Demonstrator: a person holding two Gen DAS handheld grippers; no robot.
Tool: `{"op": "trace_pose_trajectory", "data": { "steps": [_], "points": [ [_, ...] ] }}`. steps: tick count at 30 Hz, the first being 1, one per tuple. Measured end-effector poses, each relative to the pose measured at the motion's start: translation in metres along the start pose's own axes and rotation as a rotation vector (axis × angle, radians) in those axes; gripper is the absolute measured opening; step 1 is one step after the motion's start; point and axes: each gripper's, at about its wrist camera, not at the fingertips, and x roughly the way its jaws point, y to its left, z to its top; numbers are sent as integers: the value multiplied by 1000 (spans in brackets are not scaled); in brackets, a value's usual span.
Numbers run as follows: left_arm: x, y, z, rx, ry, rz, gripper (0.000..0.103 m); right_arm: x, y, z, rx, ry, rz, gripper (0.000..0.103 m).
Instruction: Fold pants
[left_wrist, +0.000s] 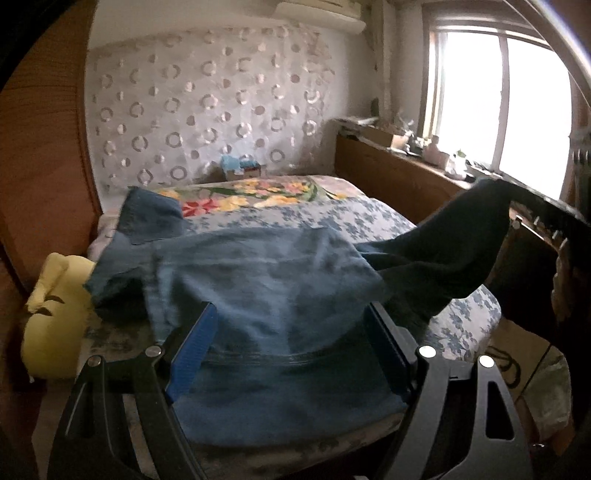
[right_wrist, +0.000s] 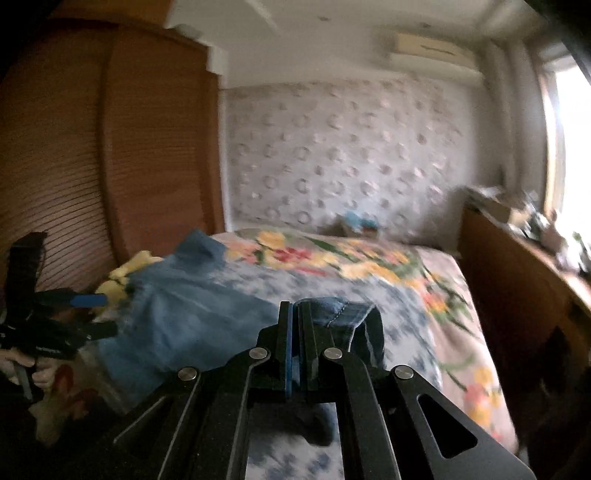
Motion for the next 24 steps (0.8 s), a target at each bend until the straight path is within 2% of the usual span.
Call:
{"op": "trace_pose_trajectory", "data": {
  "steps": [7,11,14,16,20,22,24],
  "points": [
    [-27,38,-7,-55,-31,54,82,24,71,47,-101,-56,194,2],
    [-31,56,-15,-86,-28,72,82,50,115,53,-142,1,328,2],
    [-29,65,-20,-104,-16,83,82,75,130,48,-157,50,330,2],
    [-28,70,-24,-111,-13,86,82,87,131,46,-158,87,318,6],
    [-22,75,-30,-120,1,87,82,98,121,43,-134,116,285,25],
    [-18,76,-32,-124,12,84,82,106,124,42,-126,126,245,28],
    [-12,74,-34,-123,23,78,82,97,112,42,-100,141,229,33]
  ]
}}
